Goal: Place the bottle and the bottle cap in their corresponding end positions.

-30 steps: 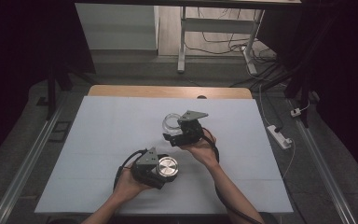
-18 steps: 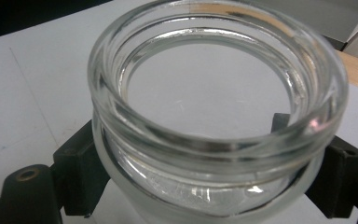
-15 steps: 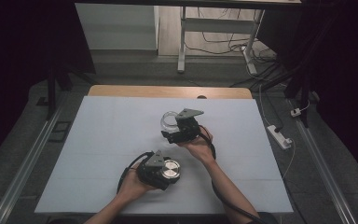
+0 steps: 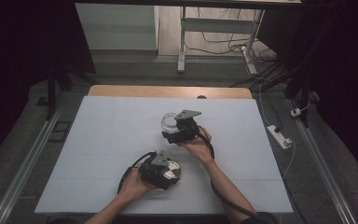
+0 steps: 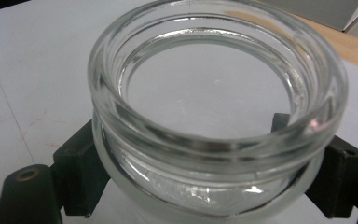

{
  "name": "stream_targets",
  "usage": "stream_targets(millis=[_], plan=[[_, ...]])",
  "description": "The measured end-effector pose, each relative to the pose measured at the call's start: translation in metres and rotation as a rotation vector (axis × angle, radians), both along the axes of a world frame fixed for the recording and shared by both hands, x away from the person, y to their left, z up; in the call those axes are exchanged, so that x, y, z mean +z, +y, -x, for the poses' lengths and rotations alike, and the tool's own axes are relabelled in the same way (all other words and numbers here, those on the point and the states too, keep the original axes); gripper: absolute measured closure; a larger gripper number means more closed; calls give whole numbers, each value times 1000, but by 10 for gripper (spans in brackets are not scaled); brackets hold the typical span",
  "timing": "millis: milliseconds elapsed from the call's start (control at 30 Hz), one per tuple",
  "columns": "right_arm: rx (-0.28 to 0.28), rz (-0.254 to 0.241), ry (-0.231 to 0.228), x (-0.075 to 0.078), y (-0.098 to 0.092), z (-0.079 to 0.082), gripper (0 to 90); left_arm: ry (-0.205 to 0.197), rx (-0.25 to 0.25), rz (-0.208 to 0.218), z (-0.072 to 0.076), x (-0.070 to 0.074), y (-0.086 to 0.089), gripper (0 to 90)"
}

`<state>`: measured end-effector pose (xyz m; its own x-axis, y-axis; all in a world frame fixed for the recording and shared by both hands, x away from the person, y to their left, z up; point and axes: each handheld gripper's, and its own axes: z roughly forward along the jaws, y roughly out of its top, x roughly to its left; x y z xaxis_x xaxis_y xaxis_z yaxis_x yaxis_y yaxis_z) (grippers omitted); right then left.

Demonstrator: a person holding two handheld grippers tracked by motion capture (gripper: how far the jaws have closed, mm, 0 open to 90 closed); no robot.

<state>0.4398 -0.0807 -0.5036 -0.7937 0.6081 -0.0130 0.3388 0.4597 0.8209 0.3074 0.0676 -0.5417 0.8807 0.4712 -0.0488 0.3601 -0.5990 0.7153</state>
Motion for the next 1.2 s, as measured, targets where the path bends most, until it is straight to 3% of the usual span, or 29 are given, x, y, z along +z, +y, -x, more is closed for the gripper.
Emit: stream_targets(millis=[267,633,833,1033,1200], plan=[[9,21,8,-10,4,-2,151,9,2,-49,-1,-1,0,185],[5,35,3,-11,4,0,147,9,3,-55,-1,-1,-1,174],[-5,35,13,-11,5,0,145,11,-6,-65,-1,-1,-2,107],[-3,3,37,-9,2,-1,126,17,-15,-73,-2,-1,-3,49],[0,-25,43,-2,-2,0,89,19,-21,-46,-2,-1,-1,32]])
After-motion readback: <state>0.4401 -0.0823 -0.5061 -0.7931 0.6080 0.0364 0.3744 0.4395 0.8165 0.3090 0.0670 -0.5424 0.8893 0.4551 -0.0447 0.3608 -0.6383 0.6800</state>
